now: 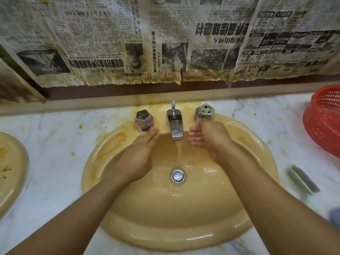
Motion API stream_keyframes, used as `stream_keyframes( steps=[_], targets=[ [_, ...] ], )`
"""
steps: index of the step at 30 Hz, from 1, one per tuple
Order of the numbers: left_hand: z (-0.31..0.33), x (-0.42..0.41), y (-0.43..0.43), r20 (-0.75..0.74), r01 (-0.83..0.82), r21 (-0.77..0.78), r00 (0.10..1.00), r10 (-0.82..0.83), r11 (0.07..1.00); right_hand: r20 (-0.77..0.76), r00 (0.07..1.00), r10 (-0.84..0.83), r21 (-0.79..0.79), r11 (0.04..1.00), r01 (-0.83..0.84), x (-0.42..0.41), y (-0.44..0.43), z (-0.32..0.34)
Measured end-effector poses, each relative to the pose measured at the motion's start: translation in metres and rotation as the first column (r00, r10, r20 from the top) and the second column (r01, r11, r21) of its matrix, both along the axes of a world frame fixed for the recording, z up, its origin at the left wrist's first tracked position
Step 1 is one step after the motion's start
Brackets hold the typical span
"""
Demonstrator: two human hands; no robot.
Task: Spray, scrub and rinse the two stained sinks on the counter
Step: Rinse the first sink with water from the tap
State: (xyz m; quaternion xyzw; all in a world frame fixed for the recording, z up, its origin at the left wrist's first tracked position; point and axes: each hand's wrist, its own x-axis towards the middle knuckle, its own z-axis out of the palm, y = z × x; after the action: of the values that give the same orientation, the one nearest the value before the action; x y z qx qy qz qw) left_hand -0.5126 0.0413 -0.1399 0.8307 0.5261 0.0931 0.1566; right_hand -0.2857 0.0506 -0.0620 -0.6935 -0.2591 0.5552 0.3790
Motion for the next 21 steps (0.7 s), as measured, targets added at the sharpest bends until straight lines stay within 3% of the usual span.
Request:
stream_keyframes(
  steps=[1,3,5,6,8,10,13,15,17,21],
  targets=[
    [0.000,-0.009,0.000,0.071,-0.022,-0.002,0.997,0.022,1.000,-0.150,0.988,-0.031,-0.077,0.997,0.019,-0.005,-0.009,-0.011],
    [0.000,-0.021,0.002,0.143,-0.076,0.068,0.988,0.066,0.995,-0.491,0.854,-0.172,-0.240,0.969,0.057,-0.018,-0.017,-0.024],
    [-0.001,-0.027,0.004,0.192,-0.126,0.181,0.977,0.091,0.975,-0.642,0.703,-0.307,-0.333,0.937,0.105,-0.029,-0.018,-0.031],
    [0.001,-0.028,0.005,0.229,-0.162,0.213,0.967,0.112,0.963,-0.653,0.680,-0.335,-0.353,0.928,0.119,-0.030,-0.018,-0.034],
    [0.007,-0.028,0.006,0.303,-0.234,0.239,0.940,0.156,0.942,-0.624,0.716,-0.313,-0.346,0.932,0.105,-0.025,-0.017,-0.034],
    [0.014,-0.024,0.011,0.373,-0.288,0.228,0.908,0.190,0.930,-0.532,0.822,-0.204,-0.301,0.953,0.043,-0.012,-0.019,-0.020],
    [0.023,-0.013,0.024,0.448,-0.352,0.126,0.854,0.263,0.928,-0.356,0.929,-0.104,-0.171,0.984,0.045,0.006,-0.015,0.022],
    [0.024,-0.004,0.041,0.460,-0.378,0.040,0.829,0.319,0.925,-0.325,0.945,-0.025,-0.041,0.999,0.012,0.003,-0.001,0.056],
    [0.026,0.007,0.060,0.492,-0.388,-0.045,0.794,0.358,0.921,-0.319,0.935,0.153,0.066,0.988,-0.139,-0.015,0.018,0.087],
    [0.025,0.017,0.086,0.570,-0.442,-0.157,0.690,0.447,0.883,-0.141,0.882,0.450,0.108,0.892,-0.439,-0.071,0.050,0.108]
  ],
)
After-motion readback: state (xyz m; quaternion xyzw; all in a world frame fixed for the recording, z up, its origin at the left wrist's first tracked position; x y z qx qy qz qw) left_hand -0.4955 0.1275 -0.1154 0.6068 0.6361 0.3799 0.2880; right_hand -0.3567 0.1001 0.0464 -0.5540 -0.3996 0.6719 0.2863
